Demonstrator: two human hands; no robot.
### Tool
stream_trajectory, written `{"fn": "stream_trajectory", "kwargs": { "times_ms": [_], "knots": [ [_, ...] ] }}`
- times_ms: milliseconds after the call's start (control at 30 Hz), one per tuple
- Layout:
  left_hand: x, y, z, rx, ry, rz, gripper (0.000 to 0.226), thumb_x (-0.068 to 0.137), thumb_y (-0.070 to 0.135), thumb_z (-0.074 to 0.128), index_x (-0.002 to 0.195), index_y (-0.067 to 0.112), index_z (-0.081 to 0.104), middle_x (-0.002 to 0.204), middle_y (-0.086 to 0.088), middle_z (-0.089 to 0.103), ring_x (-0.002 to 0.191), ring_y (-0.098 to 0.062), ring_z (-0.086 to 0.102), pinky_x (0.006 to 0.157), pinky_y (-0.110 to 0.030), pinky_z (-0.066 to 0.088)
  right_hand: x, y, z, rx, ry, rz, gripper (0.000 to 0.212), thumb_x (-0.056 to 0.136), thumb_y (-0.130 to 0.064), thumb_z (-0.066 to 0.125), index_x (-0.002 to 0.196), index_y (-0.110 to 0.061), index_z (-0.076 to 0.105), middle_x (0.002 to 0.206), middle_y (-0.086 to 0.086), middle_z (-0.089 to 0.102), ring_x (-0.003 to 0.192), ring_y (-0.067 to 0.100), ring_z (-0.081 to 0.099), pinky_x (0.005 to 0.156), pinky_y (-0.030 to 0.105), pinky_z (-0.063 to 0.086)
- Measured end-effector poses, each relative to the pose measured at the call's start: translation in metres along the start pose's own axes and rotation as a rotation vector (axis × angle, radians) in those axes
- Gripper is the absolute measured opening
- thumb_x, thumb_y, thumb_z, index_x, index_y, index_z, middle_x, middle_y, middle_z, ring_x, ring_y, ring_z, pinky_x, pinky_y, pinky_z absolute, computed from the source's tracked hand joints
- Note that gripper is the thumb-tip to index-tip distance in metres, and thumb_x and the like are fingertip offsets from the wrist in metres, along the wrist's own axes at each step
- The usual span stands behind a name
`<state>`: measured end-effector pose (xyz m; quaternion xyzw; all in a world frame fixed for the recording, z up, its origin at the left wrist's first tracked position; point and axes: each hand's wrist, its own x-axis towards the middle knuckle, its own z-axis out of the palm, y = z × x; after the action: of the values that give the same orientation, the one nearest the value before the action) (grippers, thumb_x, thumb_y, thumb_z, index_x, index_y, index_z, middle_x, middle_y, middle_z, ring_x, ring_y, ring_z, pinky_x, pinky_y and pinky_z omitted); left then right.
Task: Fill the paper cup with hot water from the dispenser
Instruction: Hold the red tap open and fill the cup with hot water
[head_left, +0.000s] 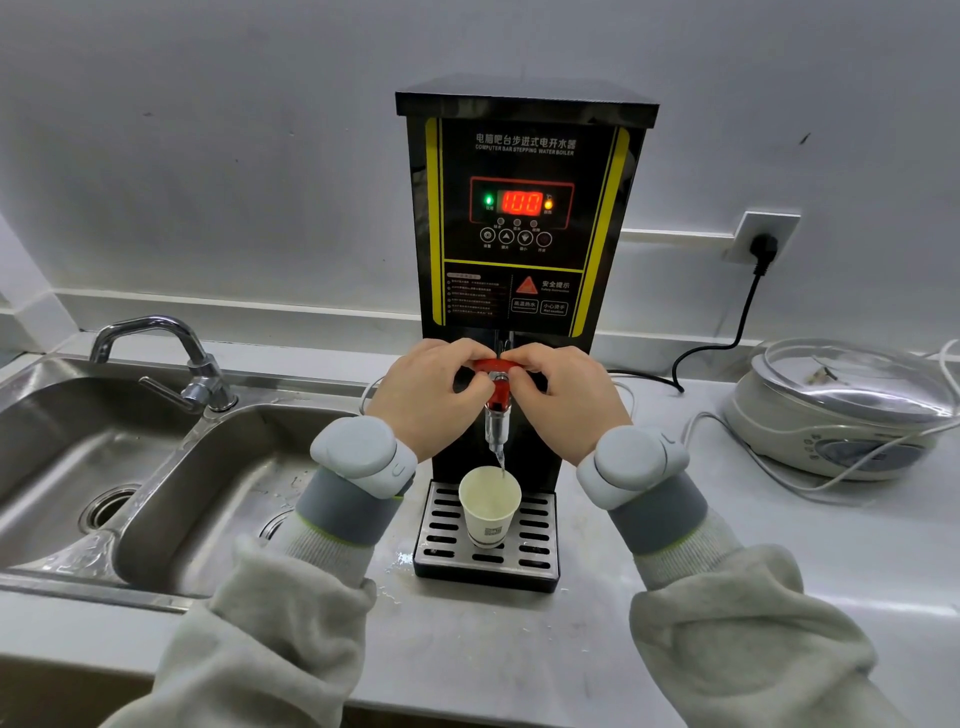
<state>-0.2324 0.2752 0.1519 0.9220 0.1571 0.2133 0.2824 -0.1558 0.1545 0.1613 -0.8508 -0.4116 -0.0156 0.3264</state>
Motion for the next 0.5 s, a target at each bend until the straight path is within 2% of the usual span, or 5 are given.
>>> {"fn": "stream_trajectory", "kwargs": {
  "times_ms": [500],
  "knots": [
    [-0.0001, -0.0002, -0.0001, -0.007, 0.012, 0.005, 0.031, 0.084, 0.024, 0.043, 0.111, 0.022, 0.058, 0.109, 0.000, 0.064, 0.109, -0.013, 0.047, 0.093, -0.026, 0.035, -0.0015, -0.0013, -0.0016, 0.003, -0.001, 0.000, 0.028, 0.092, -0.024, 0.043, 0.113, -0.020, 0.061, 0.098, 0.005, 0.071, 0.091, 0.021, 0.061, 0.087, 0.040, 0.050]
  ]
}}
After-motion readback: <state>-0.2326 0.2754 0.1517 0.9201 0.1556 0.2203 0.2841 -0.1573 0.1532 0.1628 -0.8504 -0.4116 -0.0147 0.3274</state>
